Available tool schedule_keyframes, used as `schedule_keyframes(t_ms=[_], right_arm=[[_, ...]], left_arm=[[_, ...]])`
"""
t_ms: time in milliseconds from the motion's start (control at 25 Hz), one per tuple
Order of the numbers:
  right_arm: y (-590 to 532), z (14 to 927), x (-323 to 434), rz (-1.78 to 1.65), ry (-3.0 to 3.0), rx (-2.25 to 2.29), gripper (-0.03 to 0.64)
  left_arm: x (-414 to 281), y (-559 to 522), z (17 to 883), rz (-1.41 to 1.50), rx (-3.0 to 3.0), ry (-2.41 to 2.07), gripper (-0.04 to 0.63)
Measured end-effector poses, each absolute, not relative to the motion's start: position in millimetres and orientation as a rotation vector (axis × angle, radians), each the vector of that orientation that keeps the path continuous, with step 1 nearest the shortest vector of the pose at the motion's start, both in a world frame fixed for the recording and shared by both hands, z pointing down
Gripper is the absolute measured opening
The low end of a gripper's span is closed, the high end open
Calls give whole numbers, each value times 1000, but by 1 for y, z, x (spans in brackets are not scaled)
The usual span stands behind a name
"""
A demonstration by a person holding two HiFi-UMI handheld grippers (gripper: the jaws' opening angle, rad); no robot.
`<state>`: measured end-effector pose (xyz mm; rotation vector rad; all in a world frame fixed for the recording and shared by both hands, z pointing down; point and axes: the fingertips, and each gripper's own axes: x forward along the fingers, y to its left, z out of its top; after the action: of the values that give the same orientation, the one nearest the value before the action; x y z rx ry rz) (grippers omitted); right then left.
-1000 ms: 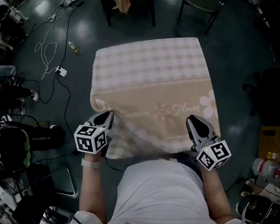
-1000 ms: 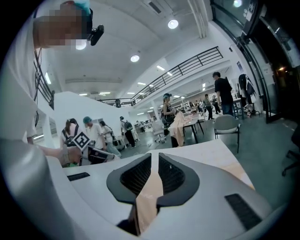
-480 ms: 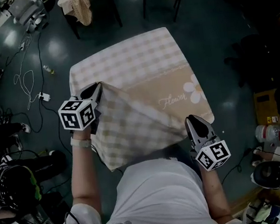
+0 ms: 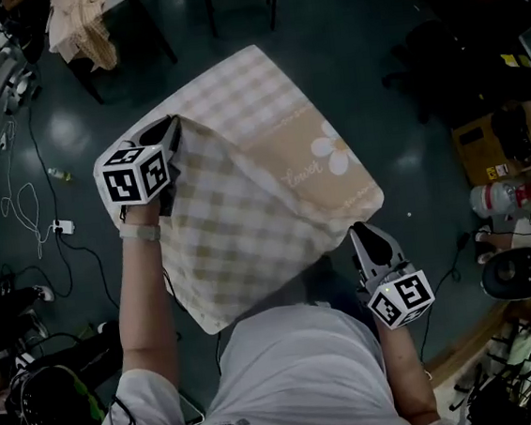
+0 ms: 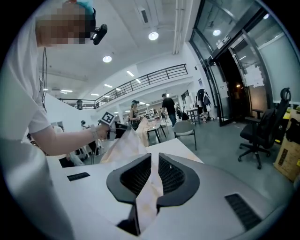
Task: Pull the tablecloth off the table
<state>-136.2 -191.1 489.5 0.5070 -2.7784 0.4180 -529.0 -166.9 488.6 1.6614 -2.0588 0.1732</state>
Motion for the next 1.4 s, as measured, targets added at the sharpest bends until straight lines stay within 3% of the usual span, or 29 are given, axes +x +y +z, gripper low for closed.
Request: schedule_keyframes(t_ms=[640,680,760,840,1400], right_arm=[[-203,482,-111,357,-2768,580,29],[-206,482,-114,354,-2767,571,29],[-214,481,-119,339,-2769,557,29],[-222,477,-126,327,-2775,540,29],[-304,505,-144,324,-2704,447,31]], left_arm=[[-486,-186,597,299,1631,-1988,14],[-483,-184,598,289,1631,-1986,22],[-477,-181,597,253,1627,-1977,126],[-472,-176,595,232,1618,-1973,168],[-442,-65,608,182,1390,-2079,195]])
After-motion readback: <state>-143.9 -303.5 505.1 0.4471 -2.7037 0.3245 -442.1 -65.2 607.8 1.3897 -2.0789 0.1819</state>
